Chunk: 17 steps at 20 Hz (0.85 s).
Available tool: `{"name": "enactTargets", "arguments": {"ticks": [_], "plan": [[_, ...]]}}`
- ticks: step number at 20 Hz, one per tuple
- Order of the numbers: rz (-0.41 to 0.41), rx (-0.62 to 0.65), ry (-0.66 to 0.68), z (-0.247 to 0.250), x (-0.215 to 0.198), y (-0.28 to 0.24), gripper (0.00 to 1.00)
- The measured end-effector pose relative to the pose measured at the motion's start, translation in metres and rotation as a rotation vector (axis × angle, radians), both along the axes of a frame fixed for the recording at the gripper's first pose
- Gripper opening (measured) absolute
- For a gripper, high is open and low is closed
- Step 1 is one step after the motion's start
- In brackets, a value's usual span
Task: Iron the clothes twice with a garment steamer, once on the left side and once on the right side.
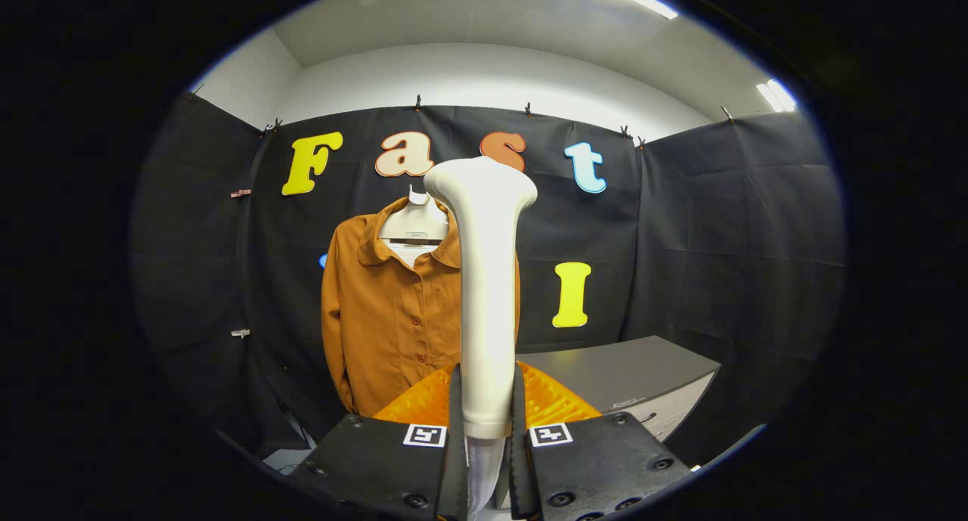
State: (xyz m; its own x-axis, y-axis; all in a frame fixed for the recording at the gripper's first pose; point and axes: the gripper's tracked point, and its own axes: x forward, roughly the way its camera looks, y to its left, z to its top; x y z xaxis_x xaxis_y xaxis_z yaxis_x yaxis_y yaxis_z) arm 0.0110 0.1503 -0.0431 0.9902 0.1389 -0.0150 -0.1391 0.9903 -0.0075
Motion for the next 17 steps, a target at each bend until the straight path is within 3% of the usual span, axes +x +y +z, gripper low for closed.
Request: {"name": "enactTargets", "arguments": {"ticks": [17], "plan": [[-0.005,-0.003,0.0,-0.0017,-0.0038,0.001,0.25]]}}
